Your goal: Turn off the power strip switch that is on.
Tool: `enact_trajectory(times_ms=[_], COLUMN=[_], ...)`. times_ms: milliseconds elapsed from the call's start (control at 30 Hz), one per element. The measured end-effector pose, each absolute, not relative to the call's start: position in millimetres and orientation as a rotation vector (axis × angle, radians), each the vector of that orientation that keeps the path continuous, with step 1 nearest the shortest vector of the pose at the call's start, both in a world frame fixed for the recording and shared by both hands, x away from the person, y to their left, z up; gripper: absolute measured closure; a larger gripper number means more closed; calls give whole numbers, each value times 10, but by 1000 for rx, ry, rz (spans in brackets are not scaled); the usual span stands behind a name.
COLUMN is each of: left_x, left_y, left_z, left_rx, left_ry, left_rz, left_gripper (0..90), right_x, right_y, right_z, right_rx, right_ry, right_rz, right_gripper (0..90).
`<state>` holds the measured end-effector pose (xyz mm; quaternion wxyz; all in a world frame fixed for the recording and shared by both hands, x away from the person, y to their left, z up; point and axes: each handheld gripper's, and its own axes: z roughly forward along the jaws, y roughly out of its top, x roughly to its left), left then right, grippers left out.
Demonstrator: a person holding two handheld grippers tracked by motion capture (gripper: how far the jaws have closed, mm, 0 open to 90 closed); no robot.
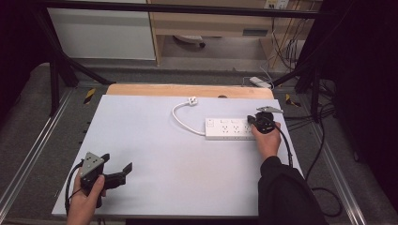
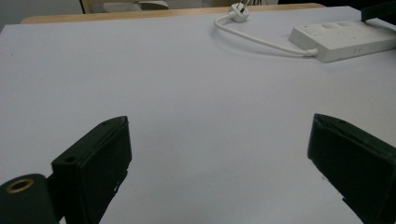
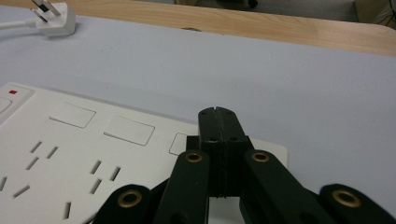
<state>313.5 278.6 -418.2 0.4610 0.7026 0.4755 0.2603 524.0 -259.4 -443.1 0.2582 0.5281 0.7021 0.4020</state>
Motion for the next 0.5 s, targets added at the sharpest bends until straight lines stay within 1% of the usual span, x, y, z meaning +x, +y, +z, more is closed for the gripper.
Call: enact_trajectory(times_ms=[500], left_x=[3137], left_y=[2784], left_z=[-4185], left_rx=[1730], left_ry=[1169], left_rz=[640], left_gripper=[64], right_x=[5233], right_y=[-2613], right_z=[-4449], right_rx=[1440], right_ry=[1890], right_rz=[1116], right_gripper=[900])
